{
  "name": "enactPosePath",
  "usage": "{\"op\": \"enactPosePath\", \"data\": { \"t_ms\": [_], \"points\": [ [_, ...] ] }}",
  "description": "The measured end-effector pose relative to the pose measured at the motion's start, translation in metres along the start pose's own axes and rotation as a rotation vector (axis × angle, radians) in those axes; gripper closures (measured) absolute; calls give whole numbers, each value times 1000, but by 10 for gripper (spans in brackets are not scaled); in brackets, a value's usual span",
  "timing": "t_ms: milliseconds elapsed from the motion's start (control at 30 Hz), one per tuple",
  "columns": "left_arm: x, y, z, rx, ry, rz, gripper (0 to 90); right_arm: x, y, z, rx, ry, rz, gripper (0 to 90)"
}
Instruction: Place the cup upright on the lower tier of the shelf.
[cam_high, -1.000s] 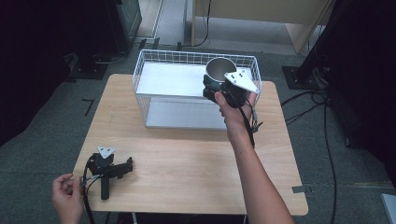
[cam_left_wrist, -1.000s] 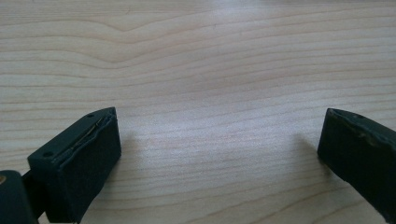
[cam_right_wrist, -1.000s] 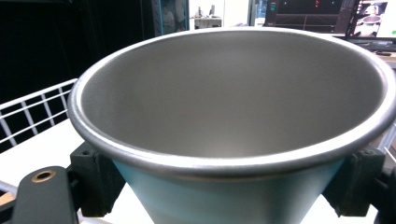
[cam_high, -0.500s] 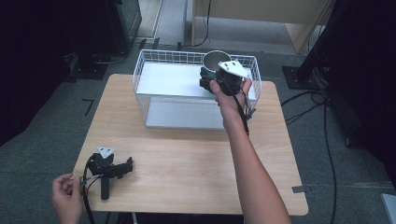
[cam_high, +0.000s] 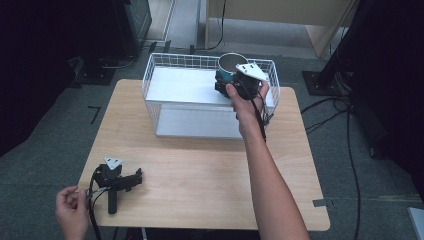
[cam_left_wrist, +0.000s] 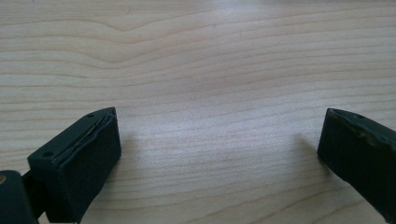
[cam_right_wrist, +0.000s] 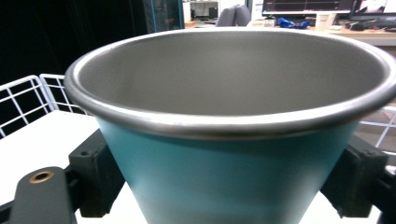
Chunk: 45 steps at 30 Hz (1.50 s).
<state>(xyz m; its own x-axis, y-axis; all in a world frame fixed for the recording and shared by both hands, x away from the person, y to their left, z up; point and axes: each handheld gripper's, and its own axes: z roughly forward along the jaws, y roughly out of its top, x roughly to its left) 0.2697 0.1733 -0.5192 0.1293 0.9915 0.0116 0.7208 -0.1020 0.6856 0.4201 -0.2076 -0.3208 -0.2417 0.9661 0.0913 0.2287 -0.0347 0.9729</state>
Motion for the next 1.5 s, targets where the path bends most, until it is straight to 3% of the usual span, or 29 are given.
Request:
{"op": "enactPosePath", "data": {
  "t_ms": [67,167,300,600,1267,1500],
  "points": [
    [0,0,0,0,0,0,0,-1,1,-2,3,19,-3,27],
    [0,0,0,0,0,0,0,-1,1,-6,21,68,-15,0],
    [0,0,0,-2,1,-1,0,-2,0,-13,42,58,-25,0],
    [0,0,0,0,1,0,0,-14,-8,-35,31,37,-34,0],
    [0,0,0,3,0,2,0,-43,-50,-98,25,4,-63,0],
    [0,0,0,1,0,0,0,-66,-79,-127,31,-34,-53,0]
  ]
}}
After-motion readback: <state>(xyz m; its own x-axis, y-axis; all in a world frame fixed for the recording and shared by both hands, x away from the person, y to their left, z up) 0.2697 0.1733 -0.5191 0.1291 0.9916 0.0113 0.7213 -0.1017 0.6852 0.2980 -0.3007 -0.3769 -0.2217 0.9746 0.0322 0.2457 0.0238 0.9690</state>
